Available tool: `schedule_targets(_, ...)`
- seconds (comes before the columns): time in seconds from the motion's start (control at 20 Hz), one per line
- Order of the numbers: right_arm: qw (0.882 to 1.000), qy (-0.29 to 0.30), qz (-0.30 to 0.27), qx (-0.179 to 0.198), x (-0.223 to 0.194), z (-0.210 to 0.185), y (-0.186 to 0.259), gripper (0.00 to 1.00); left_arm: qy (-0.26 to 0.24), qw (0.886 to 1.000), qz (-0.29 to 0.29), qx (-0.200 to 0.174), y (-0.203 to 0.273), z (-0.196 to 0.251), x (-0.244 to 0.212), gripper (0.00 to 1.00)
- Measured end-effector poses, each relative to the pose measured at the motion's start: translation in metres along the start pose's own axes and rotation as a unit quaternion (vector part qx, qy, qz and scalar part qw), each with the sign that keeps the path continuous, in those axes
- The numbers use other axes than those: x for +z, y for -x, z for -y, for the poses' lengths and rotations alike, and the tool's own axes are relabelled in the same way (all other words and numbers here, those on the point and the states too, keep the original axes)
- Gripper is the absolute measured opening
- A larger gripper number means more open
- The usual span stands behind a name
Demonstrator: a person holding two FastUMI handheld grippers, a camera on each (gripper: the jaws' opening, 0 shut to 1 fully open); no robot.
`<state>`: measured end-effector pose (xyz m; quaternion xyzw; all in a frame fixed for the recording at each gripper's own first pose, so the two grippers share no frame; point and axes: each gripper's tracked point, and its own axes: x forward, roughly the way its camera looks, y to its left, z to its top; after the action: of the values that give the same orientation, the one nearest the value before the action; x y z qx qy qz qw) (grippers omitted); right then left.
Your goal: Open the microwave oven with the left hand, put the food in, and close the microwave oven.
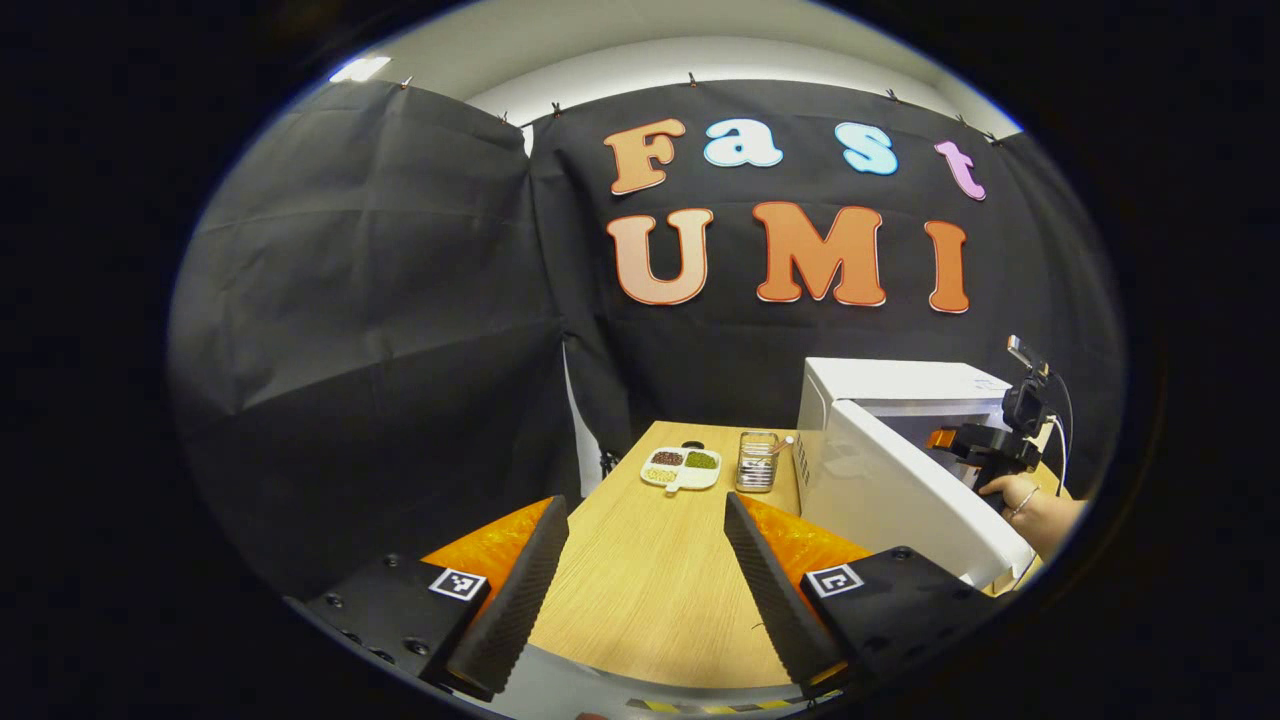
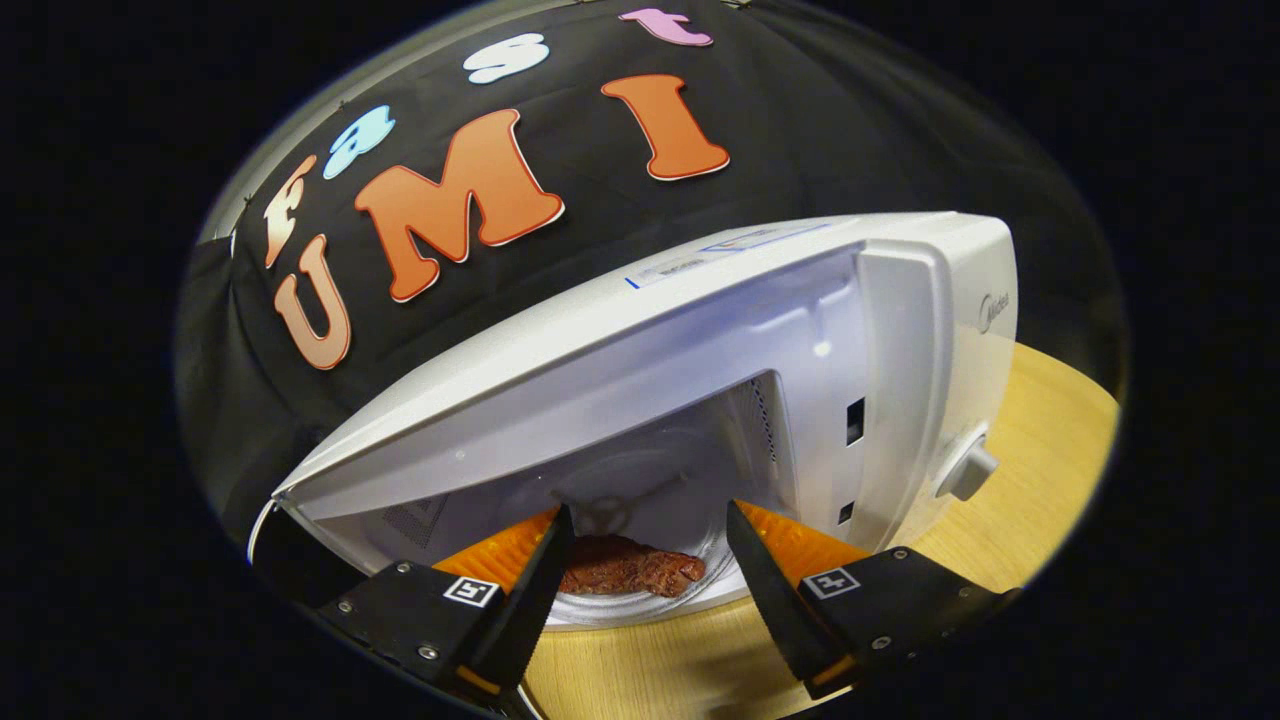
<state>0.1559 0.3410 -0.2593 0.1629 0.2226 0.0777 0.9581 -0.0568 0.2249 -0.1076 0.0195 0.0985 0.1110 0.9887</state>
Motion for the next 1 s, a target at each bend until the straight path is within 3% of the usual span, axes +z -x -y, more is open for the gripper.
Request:
schedule_targets(0.15, 0.999, 0.032, -0.001, 0.008, 0.002, 0.002, 0.028, 0.94, 0.004, 1.000, 0.003, -0.019, -0.001, 0.009, -0.004, 1.00)
schedule_targets(0.2, 0.999, 0.045, -0.002, 0.013, 0.002, 0.003, 0.038, 0.94, 0.004, 1.000, 0.003, -0.026, -0.002, 0.012, -0.005, 0.96)
schedule_targets(0.3, 0.997, 0.075, 0.003, 0.018, 0.010, 0.007, 0.060, 0.95, 0.001, 0.999, 0.002, -0.038, -0.003, 0.018, -0.008, 1.00)
schedule_targets(0.35, 0.995, 0.091, 0.010, 0.023, 0.018, 0.007, 0.072, 0.95, -0.002, 0.999, 0.003, -0.043, -0.002, 0.020, -0.009, 0.96)
schedule_targets(0.4, 0.994, 0.104, 0.014, 0.028, 0.025, 0.008, 0.082, 0.94, -0.006, 0.999, 0.005, -0.048, -0.002, 0.023, -0.010, 1.00)
schedule_targets(0.6, 0.989, 0.138, 0.033, 0.039, 0.061, 0.015, 0.126, 0.95, -0.004, 0.997, 0.007, -0.074, -0.006, 0.035, -0.015, 0.96)
schedule_targets(0.65, 0.988, 0.145, 0.041, 0.040, 0.071, 0.018, 0.136, 0.95, -0.003, 0.997, 0.007, -0.082, -0.007, 0.039, -0.016, 1.00)
schedule_targets(0.7, 0.986, 0.151, 0.049, 0.041, 0.082, 0.021, 0.146, 0.95, -0.002, 0.996, 0.009, -0.088, -0.009, 0.043, -0.017, 0.96)
schedule_targets(0.9, 0.986, 0.147, 0.074, 0.037, 0.113, 0.036, 0.178, 0.94, 0.005, 0.993, 0.006, -0.115, -0.015, 0.063, -0.027, 1.00)
schedule_targets(1.0, 0.986, 0.139, 0.085, 0.033, 0.123, 0.041, 0.187, 0.94, 0.007, 0.991, 0.009, -0.135, -0.017, 0.078, -0.031, 0.96)
